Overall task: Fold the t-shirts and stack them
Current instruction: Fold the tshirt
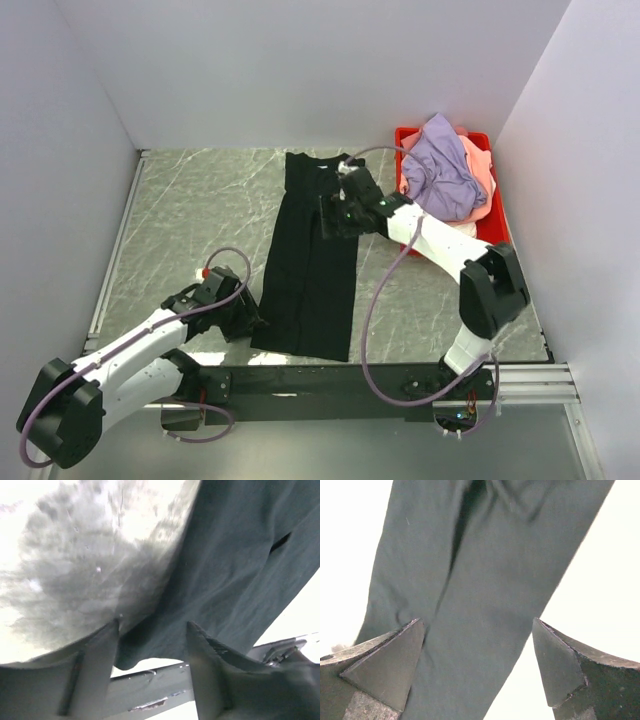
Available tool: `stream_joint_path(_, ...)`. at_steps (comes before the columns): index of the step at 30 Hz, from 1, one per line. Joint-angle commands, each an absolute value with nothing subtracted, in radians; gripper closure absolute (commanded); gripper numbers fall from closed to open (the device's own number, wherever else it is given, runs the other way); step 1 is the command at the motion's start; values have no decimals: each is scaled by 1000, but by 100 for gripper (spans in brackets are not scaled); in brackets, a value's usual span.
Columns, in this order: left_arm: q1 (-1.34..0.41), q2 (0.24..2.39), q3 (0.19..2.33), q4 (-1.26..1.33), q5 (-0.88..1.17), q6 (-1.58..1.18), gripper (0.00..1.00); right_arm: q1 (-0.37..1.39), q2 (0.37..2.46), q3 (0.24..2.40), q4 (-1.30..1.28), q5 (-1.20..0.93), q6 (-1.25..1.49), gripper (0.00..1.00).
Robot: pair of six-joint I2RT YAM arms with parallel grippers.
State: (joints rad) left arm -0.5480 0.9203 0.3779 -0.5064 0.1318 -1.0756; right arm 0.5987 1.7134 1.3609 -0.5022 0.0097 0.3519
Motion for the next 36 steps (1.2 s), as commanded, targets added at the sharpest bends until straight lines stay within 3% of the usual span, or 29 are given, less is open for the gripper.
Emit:
stream_joint_path(1, -568, 914, 348, -506, 189, -1075, 47, 592, 1657, 1241, -440, -44, 420, 5)
stream_joint_path(4, -594, 888, 348, -549, 173, -1086, 56, 592, 1609, 1166, -448, -41, 428, 5)
stream_joint_path(16, -630, 914, 341, -595, 155, -1127, 78, 638, 1473, 986, -446, -118, 448, 7)
stream_joint_path(20, -640, 896, 344, -629, 158, -1141, 80, 701, 1428, 939, -488, -91, 465, 7)
stream_joint_path(31, -657, 841, 318, -626, 186, -1177, 98, 1069, 1321, 775, -465, -34, 595, 13)
stream_joint_path(36, -673, 841, 344, -652, 167, -1180, 99, 1261, 1387, 802, -523, 83, 594, 17)
